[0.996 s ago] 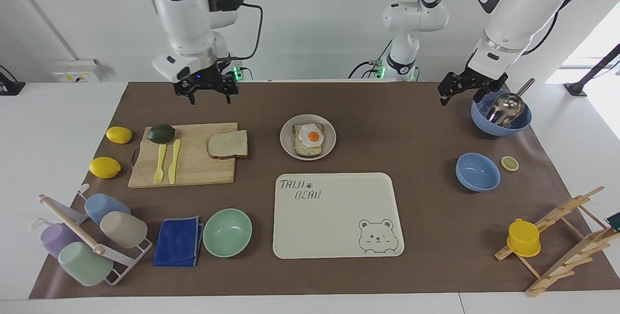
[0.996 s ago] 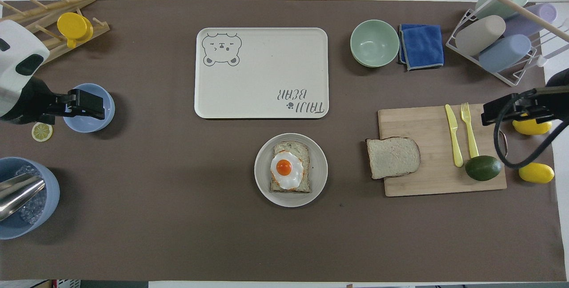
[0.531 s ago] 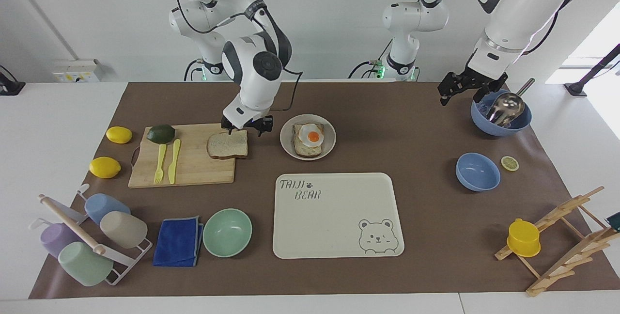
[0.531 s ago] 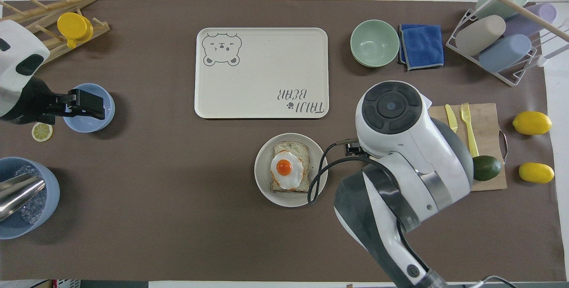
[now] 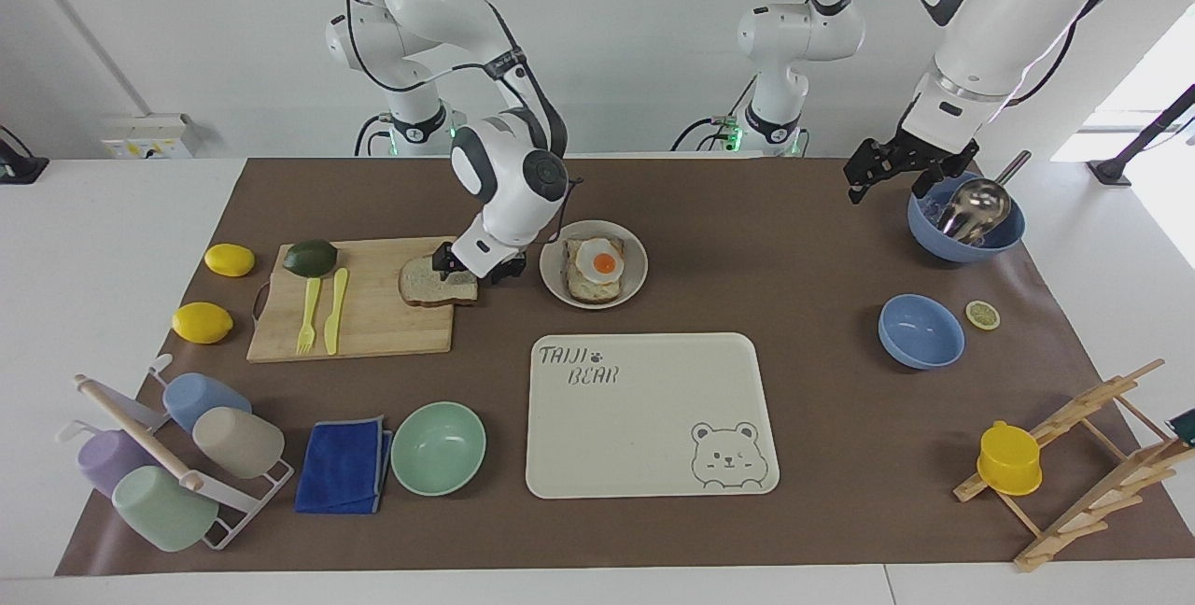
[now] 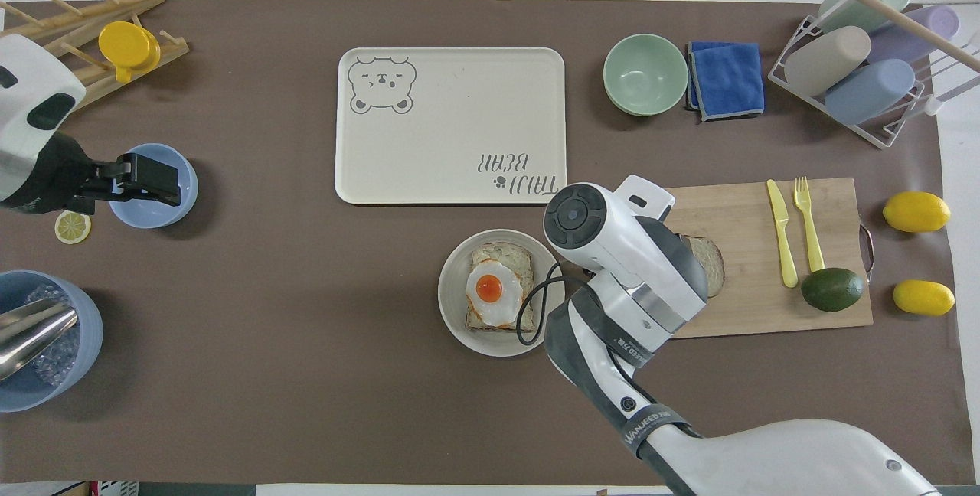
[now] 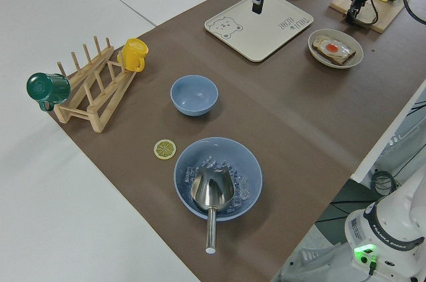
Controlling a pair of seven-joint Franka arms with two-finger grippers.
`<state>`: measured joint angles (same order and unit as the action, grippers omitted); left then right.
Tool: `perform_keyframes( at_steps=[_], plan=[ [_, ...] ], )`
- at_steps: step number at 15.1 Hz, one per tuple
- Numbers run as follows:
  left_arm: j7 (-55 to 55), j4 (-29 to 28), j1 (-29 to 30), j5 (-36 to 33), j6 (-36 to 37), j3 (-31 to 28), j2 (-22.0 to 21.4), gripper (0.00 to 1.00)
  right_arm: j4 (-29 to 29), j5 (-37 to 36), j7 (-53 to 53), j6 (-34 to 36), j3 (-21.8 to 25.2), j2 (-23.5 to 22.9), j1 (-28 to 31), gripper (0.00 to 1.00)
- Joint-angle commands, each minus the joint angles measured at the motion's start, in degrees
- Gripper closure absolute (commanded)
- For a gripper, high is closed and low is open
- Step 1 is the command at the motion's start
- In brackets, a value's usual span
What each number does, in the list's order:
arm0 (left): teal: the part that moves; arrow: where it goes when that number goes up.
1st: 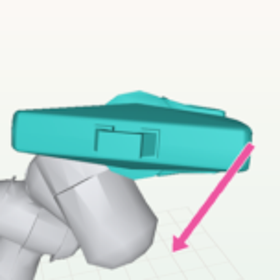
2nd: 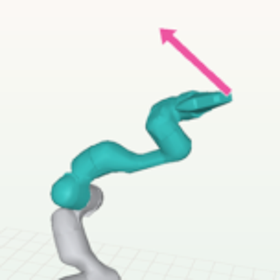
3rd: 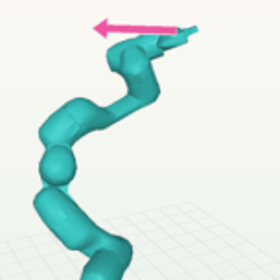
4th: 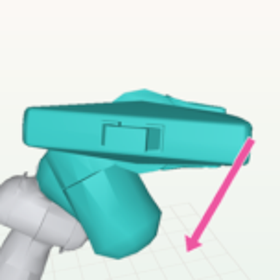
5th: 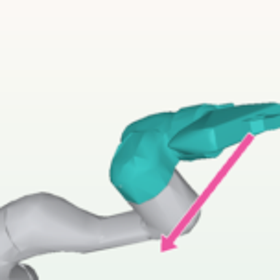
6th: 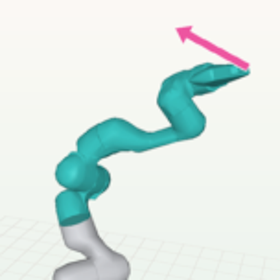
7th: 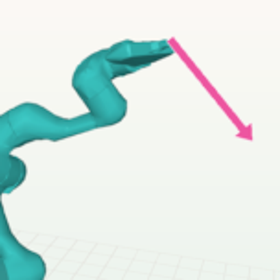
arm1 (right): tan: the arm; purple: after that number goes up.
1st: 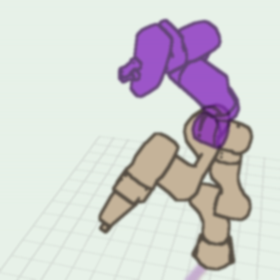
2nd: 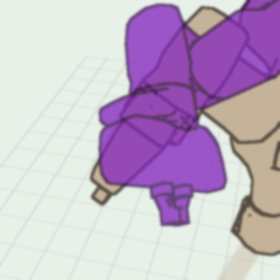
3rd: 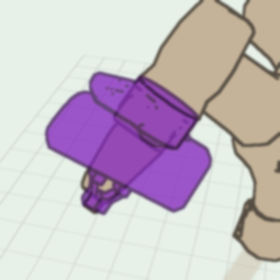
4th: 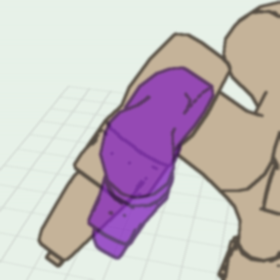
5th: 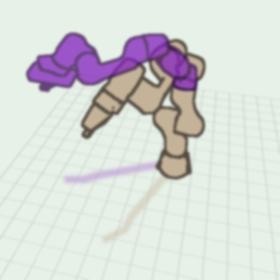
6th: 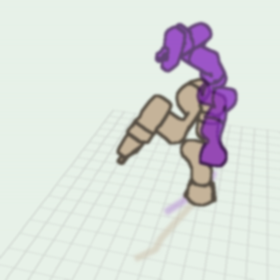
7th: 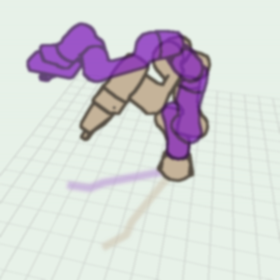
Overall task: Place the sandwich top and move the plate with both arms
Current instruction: 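Reach the right gripper to the bread slice on the wooden board, then lift the bread slice with the right gripper toward the egg plate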
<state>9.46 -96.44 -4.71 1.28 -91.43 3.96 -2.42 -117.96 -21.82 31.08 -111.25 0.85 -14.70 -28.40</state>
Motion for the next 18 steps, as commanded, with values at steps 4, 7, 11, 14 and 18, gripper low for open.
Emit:
perform_keyframes(
  at_steps=[4, 7, 11, 14, 18],
  plan=[
    [-0.2, -0.4, 0.1, -0.3, 0.7, -0.1, -0.9, 0.00, -3.3, -1.5, 0.9, -1.4, 0.3, 2.0, -0.2, 0.17],
    [-0.2, -0.4, 0.1, -0.2, 0.7, -0.1, -1.0, 0.00, -3.8, -1.5, 0.9, -0.8, 0.3, 2.3, -0.2, 0.51],
    [-0.2, -0.4, 0.1, -0.2, 0.7, -0.1, -0.9, 0.00, -1.8, -2.0, 0.5, 1.2, 0.3, 2.0, -1.7, 1.00],
    [-0.2, -0.4, 0.1, -0.2, 0.7, -0.1, -0.9, 0.00, 7.2, -1.0, -3.3, 9.4, -1.5, 2.0, -3.8, 1.00],
    [-0.2, -0.4, 0.1, -0.2, 0.6, -0.1, -1.0, 0.00, 17.0, 3.5, -3.9, 12.7, -5.1, 0.7, -8.4, 1.00]
  ],
)
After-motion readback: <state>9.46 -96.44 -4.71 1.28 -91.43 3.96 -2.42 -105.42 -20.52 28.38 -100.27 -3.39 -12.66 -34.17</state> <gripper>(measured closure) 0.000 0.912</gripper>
